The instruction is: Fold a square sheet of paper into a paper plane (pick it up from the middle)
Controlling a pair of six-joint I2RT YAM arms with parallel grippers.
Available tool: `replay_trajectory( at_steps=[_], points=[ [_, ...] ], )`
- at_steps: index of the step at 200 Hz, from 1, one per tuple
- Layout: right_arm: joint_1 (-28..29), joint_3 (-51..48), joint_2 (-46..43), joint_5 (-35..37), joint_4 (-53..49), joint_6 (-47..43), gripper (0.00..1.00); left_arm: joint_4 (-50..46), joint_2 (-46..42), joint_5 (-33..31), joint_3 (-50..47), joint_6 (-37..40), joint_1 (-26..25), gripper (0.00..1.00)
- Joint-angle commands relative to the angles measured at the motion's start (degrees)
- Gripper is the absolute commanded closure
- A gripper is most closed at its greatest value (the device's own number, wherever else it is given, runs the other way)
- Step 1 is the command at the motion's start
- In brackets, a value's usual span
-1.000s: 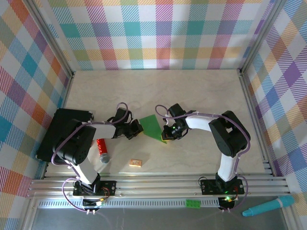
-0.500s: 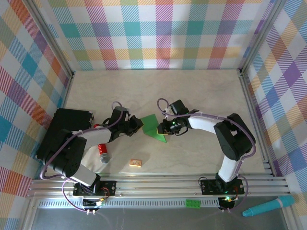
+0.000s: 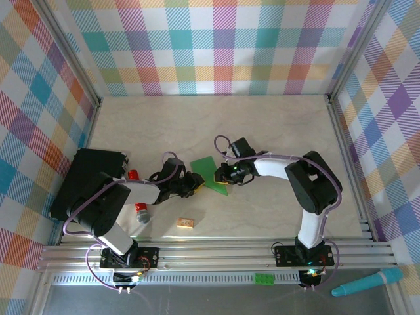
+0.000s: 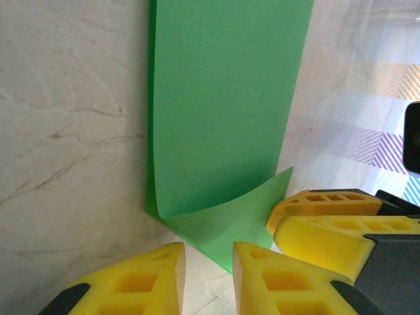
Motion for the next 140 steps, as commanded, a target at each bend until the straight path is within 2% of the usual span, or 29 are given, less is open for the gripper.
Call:
replay_trajectory(
  at_steps=[1, 83, 140],
  points=[
    [-0.48, 0.99, 0.80, 0.98, -0.22, 1.59, 0.77, 0.98, 0.62, -1.57, -0.50, -1.17, -0.31, 0.73],
    [-1.31, -0.47, 0.75, 0.30, 1.75, 2.83, 0.76, -3.08, 0.10, -4.47, 0.46, -1.27, -0.31, 0.69],
    [-1.48, -0.99, 2.28, 0.55, 1.04, 3.16, 0.77, -2.64, 1.50, -4.00, 1.68, -1.79, -0.31, 0.69]
  ],
)
